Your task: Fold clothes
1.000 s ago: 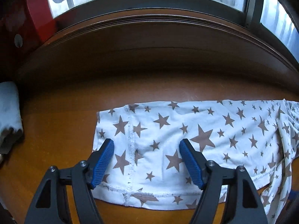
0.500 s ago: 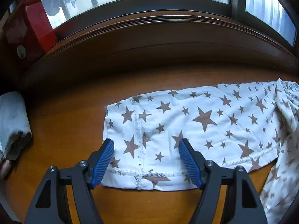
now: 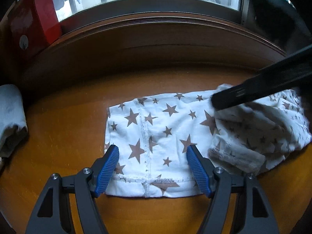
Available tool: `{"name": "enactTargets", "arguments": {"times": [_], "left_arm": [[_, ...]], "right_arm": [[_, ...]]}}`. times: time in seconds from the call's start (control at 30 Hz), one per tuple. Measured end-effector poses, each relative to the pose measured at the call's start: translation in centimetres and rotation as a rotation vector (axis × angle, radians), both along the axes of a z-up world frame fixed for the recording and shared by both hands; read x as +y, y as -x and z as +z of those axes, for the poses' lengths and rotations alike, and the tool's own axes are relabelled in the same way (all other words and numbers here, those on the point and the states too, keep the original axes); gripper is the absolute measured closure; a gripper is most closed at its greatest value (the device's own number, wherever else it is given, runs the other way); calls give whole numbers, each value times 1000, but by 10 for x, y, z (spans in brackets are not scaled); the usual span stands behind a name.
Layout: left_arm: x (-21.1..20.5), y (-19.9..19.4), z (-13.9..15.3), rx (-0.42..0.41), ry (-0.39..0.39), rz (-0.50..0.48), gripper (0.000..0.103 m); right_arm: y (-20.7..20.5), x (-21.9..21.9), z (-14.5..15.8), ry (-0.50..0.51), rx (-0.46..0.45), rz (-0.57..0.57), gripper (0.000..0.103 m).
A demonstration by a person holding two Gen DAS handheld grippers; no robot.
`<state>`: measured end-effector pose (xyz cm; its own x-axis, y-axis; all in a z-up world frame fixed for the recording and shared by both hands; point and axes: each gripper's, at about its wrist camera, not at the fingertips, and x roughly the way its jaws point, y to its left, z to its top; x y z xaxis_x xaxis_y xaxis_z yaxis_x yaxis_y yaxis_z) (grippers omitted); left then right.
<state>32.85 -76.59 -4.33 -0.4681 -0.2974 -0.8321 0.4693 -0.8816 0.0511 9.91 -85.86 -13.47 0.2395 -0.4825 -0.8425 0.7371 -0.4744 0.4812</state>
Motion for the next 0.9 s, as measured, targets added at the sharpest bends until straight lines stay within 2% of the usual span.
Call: {"name": "enactTargets", "arguments": {"times": [0.1,0.23,0.27,0.37,0.47,0.6,0.67,0.7,0.73,0.77,0.8,0.87,0.9], "left_arm": [[7,-7,9,16,10,-17,33],[27,-21,29,104,-5,-93,33],[33,-23,35,127,-7,-119,33],[-37,-36,42,143,32,-209,33],[-27,-27,31,160,33,-268,33],[-7,-14,16,172,44,-337,33],[-16,-7,6,132,55,-324,33],[-21,-3,0,110,59,-315,34],[-19,-6,-7,89,38,-292,41],[-18,-15,-11,86,-12,-264,74],[-20,-25,-13,88,-68,-235,83],[-28,-42,-13,107,-168,-180,90],[-37,-47,-9,130,-208,-156,90]], "right_arm": [[-5,7,9,48,-30,-26,65],[-14,41,42,146,37,-59,62],[-14,53,47,162,45,-75,62],[-16,78,48,134,54,-108,62],[-19,91,38,76,95,-114,61],[-18,79,21,20,101,-118,62],[-19,78,19,11,126,-107,71],[-20,78,19,9,140,-102,81],[-20,78,19,6,155,-96,92],[-21,78,20,11,167,-91,95],[-22,79,25,29,175,-90,97],[-23,78,38,80,168,-74,98],[-24,76,45,107,160,-60,98]]}}
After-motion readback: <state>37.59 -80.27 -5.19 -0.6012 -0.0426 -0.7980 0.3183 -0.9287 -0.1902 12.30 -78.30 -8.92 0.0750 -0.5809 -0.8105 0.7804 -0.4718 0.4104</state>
